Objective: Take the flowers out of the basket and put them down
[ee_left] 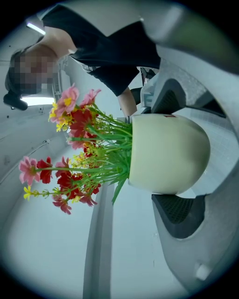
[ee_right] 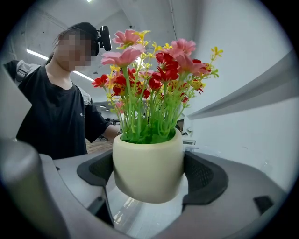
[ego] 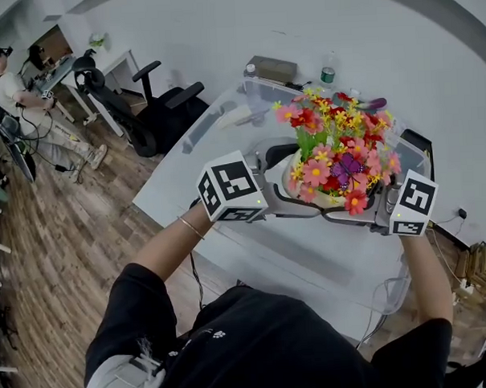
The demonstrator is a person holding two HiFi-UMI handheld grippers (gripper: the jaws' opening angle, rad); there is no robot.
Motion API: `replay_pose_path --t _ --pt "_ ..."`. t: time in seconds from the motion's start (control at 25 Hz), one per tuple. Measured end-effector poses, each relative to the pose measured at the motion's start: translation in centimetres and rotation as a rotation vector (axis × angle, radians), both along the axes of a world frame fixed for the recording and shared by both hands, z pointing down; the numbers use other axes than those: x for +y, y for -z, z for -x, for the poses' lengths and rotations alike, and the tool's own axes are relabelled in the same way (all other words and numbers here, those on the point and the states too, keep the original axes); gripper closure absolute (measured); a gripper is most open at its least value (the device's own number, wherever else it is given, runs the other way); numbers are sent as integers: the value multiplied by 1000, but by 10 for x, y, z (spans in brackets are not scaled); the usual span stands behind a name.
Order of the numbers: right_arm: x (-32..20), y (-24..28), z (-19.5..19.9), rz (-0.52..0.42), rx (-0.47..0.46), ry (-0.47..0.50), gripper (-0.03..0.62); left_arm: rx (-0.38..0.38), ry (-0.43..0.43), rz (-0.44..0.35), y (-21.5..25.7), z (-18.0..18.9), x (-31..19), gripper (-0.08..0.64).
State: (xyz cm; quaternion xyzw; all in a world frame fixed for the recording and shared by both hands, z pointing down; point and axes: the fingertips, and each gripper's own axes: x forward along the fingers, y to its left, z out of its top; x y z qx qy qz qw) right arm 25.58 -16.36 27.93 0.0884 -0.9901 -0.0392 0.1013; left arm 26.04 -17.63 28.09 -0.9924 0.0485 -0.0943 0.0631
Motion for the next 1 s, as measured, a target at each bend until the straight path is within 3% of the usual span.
replay_pose_path --t 1.0 --pt "20 20 -13 -52 -44 94 134 -43 97 -51 20 -12 20 40"
